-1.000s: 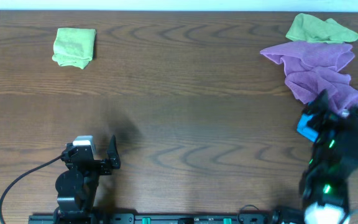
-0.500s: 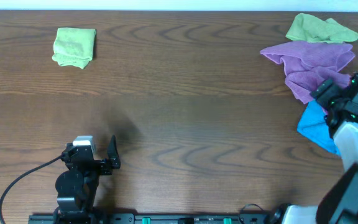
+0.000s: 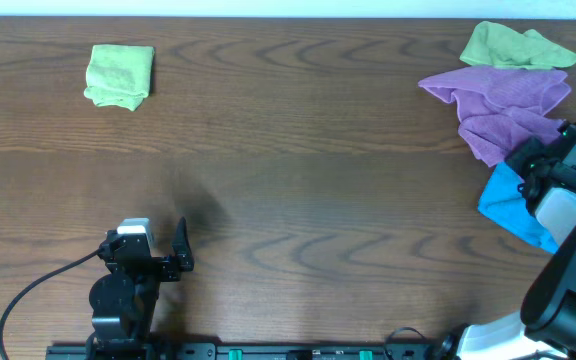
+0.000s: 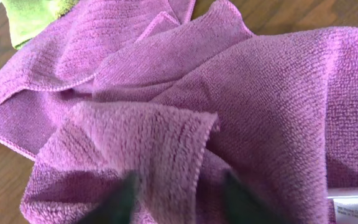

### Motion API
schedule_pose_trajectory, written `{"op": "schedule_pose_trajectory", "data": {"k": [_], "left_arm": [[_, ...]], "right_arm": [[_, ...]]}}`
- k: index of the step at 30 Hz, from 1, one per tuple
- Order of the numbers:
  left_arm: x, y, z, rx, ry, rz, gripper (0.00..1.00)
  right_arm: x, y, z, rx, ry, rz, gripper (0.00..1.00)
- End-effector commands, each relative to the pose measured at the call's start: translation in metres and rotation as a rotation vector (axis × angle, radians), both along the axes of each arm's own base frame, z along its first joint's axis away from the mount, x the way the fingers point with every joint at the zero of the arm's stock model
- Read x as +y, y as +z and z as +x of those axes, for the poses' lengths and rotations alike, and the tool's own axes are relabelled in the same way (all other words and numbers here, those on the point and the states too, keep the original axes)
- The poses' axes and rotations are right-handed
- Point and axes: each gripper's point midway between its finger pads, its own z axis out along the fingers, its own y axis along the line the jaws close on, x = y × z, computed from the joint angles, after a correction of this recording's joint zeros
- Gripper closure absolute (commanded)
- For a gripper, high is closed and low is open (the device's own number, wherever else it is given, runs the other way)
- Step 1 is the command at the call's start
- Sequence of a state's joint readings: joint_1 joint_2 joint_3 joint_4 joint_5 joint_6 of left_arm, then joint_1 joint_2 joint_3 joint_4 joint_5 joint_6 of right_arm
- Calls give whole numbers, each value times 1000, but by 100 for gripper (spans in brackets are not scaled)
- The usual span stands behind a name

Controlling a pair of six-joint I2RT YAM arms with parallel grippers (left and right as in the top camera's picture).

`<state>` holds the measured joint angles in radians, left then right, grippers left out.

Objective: Fold the cloth
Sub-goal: 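Grasp the lower purple cloth with the right gripper and lift it, then swing the held purple cloth left and lay it on the table center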

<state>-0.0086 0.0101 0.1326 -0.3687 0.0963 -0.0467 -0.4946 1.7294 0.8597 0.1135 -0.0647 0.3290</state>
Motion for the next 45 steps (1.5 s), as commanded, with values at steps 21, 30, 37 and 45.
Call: {"op": "schedule_pose_trajectory", "data": {"k": [21, 30, 37, 45], "left_arm": [[3, -10, 0, 22, 12, 23, 5], [3, -11, 0, 22, 12, 23, 5], [3, -10, 0, 22, 12, 23, 5], [3, -11, 0, 22, 12, 23, 5]], "right_arm": [[178, 216, 112, -412, 708, 184, 98], [371, 304, 79, -542, 1208, 284, 98], [318, 311, 87, -480, 1075, 290, 98], [255, 235, 65, -147, 907, 265, 1]]}}
